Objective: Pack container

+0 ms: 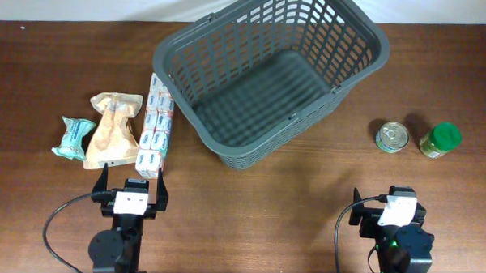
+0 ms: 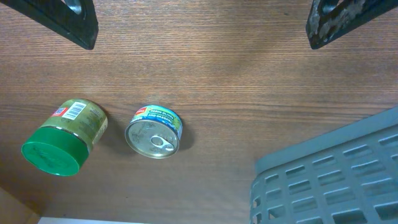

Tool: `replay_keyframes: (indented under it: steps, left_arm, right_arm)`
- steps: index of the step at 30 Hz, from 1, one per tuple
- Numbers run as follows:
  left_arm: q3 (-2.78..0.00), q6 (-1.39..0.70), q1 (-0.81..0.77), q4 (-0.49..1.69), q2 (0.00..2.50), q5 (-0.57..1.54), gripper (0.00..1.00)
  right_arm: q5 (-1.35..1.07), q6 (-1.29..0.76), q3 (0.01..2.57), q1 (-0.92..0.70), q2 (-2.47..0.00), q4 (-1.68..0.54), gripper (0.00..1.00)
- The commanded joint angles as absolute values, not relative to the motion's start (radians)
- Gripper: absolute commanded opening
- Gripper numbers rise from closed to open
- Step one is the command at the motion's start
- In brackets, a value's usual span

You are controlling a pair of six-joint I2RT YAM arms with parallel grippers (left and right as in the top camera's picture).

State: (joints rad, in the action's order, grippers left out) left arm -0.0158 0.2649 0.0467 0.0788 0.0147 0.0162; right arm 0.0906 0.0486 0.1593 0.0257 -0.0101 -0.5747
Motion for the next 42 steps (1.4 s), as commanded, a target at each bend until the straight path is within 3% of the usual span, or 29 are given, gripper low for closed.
replay_keyframes:
  steps: [1,30,36,42]
  left_arm:
    - [-0.009,0.262,0.042,0.079,0.005,0.023,0.99]
    - [-0.009,0.262,0.042,0.081,0.005,0.002,0.99]
    - [-0.014,0.227,0.042,0.082,0.04,0.112,0.99]
    - [-0.143,0.117,0.042,0.237,0.096,0.248,0.99]
  right_arm:
    - [0.089,0.044,0.151,0.033,-0.003,-0.575,0.99]
    - [0.081,0.043,0.151,0.033,-0.003,-0.564,0.99]
    - [-0.247,0.043,0.152,0.033,-0.003,-0.556,0.99]
    - [-0.448,-0.361,0.168,0.033,-0.004,-0.432,0.99]
